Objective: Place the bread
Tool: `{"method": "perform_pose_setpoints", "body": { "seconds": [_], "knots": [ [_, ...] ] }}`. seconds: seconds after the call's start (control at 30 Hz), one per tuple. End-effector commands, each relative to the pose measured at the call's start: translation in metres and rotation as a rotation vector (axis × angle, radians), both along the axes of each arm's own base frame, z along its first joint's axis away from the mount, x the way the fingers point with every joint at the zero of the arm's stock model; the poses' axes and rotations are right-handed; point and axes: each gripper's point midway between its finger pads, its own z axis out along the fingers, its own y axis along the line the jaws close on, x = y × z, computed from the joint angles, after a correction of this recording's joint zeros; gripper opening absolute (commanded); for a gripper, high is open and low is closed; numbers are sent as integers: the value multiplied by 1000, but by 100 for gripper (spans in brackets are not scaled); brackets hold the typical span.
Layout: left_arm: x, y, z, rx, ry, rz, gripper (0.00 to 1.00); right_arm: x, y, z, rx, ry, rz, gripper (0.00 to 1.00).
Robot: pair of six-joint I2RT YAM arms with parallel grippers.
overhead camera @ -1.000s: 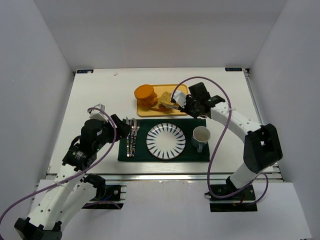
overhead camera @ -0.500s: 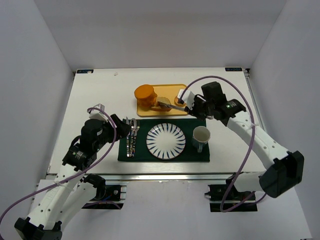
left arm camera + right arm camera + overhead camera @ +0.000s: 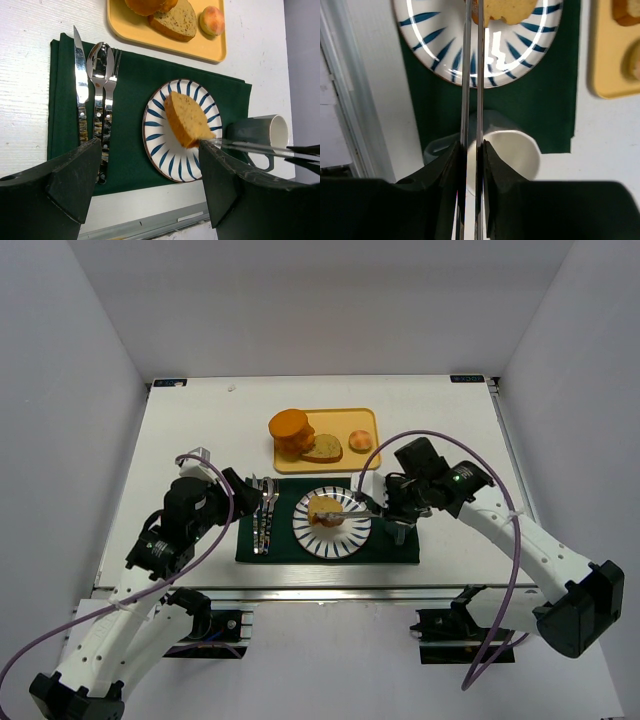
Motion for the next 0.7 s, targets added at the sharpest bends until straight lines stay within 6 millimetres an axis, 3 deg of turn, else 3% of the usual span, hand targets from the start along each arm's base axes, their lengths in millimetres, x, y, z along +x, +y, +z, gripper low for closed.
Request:
{"method": "perform_pose_setpoints", "body": {
  "seconds": [0.0, 0.1, 0.3, 0.5, 0.67],
  "knots": [
    [0, 2, 2, 3, -13, 4, 87, -11, 8, 0, 17, 25, 41, 22],
    [-2, 3, 4, 2, -17, 9, 87, -16, 11, -1, 14, 71, 47, 37],
    [-5, 7, 2, 2, -16, 21, 88, -16, 17, 14, 75, 38, 53, 51],
    [-5, 6, 1, 2, -16, 16, 87, -16, 26, 31, 144, 36, 38, 49],
    [-4, 5, 2, 2, -18, 13, 88, 9, 48, 66, 261, -12, -49, 44]
  ]
}}
